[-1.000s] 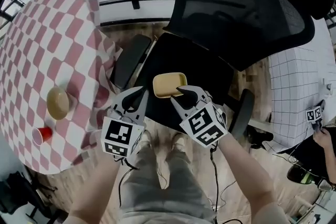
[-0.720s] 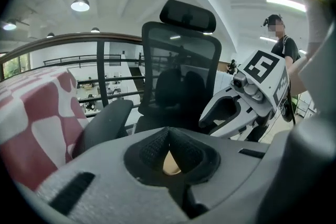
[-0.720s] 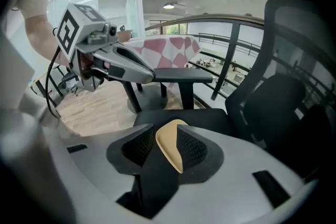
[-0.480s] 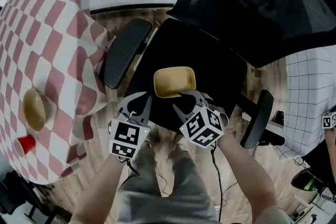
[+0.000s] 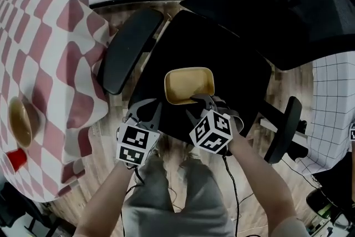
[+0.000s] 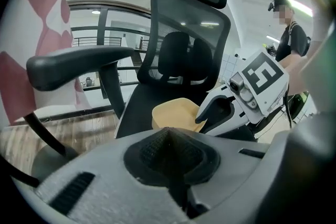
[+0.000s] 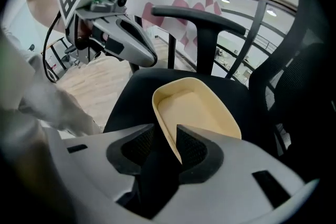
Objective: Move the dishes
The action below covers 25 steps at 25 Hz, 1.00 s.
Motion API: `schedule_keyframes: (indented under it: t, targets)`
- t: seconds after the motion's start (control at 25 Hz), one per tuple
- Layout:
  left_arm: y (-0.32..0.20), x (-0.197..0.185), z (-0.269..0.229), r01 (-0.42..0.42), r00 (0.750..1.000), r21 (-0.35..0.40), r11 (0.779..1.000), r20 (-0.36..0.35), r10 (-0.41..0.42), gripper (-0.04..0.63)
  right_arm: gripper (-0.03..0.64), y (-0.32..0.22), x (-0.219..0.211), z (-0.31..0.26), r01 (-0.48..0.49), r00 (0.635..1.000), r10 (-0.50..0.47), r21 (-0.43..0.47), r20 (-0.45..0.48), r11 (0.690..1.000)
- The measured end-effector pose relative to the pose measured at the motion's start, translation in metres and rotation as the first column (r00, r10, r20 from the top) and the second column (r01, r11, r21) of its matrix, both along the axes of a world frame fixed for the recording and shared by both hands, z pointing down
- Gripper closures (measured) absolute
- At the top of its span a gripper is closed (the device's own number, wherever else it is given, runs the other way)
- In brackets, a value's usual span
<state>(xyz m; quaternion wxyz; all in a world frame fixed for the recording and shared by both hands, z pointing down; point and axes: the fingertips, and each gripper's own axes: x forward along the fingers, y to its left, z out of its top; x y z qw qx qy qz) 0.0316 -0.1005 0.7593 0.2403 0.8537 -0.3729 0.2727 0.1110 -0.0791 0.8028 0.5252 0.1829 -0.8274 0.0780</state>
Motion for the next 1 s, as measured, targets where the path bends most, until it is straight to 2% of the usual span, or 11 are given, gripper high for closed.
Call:
schedule_keyframes:
  t: [0.12, 0.28, 0.44, 0.68, 1.0]
  targets:
    - [0.0, 0.0, 0.008, 0.0, 1.0, -0.001, 1.0, -0.001, 0.0, 0.583, 0.491, -0.001, 0.001, 0.01, 0.019, 0.999, -0.018, 0.023, -0.034, 1.0]
    - [0.002, -0.003, 0.012, 0.013, 1.0, -0.006, 1.0, -0.008, -0.013, 0.581, 0.556, -0.005, 0.001, 0.017, 0.03, 0.996, -0.025, 0.066, -0.08, 0.997]
    - [0.007, -0.009, 0.011, 0.019, 1.0, -0.009, 1.0, -0.001, -0.019, 0.583, 0.581, -0.004, -0.005, 0.019, 0.019, 0.996, -0.013, 0.065, -0.092, 0.998]
    - [0.012, -0.017, -0.019, 0.04, 0.999, 0.014, 0.999, -0.016, -0.04, 0.581, 0.586, -0.005, -0.004, -0.009, -0.138, 0.99, 0.138, 0.029, 0.002, 0.99]
    - [0.01, -0.029, -0.116, 0.066, 0.996, 0.081, 0.995, -0.06, -0.061, 0.583, 0.589, 0.0, 0.0, -0.114, -0.279, 0.95, 0.273, 0.02, 0.154, 0.96]
